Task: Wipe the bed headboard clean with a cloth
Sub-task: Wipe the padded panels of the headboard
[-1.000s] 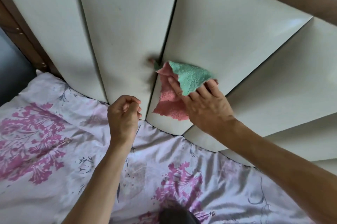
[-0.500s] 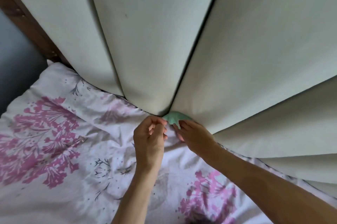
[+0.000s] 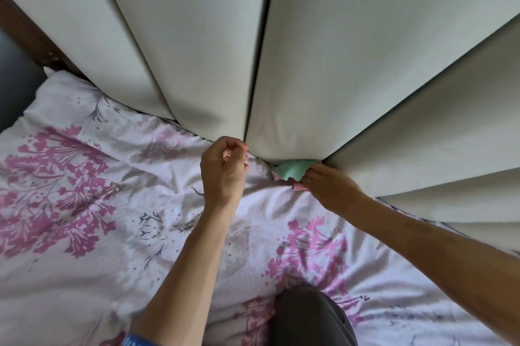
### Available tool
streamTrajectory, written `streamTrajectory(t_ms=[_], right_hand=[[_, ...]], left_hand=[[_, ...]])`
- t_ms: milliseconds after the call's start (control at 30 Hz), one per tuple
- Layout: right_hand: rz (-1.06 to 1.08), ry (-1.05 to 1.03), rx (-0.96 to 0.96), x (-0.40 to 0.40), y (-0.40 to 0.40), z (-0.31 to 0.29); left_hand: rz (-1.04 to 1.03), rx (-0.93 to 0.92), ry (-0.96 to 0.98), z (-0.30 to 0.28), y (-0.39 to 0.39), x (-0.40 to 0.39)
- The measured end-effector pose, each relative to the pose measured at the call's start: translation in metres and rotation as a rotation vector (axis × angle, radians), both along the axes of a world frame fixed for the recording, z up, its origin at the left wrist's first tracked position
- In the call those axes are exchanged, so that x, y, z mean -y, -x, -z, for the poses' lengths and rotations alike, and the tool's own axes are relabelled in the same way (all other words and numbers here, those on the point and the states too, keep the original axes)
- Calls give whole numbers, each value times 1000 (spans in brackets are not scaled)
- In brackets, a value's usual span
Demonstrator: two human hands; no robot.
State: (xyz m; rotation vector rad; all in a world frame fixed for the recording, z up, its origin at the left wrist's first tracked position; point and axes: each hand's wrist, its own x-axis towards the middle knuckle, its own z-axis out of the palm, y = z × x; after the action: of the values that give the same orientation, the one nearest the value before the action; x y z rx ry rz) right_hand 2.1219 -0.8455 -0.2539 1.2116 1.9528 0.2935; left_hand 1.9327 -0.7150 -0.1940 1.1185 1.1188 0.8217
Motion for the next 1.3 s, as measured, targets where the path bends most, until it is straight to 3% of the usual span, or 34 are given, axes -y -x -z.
streamTrajectory(t_ms=[167,333,433,533,700,1033,1200,1300], right_hand=[[64,-181,-63,14,-11,-50],[34,-843,-241,6,-22,-137],[162,-1052,-260,8,-14,-162],[176,-955,-292,12,4,-144],[75,-702,-110,-5,6,-171],[200,-979,-229,-120,69,-311],[88,-958,-107,-187,101,-346],[57,-803,-14,-209,114,-352]], left_hand=[[19,-23,-5,-3,-22,1],[-6,65,-3,-27,-22,-1],[-48,99,-23,-43,-25,-3],[-27,101,-65,-58,-25,2],[58,158,-47,-84,-19,13],[-42,175,-164,-143,17,-13],[-177,289,-192,-171,33,-38],[-179,311,-211,-182,42,-44]])
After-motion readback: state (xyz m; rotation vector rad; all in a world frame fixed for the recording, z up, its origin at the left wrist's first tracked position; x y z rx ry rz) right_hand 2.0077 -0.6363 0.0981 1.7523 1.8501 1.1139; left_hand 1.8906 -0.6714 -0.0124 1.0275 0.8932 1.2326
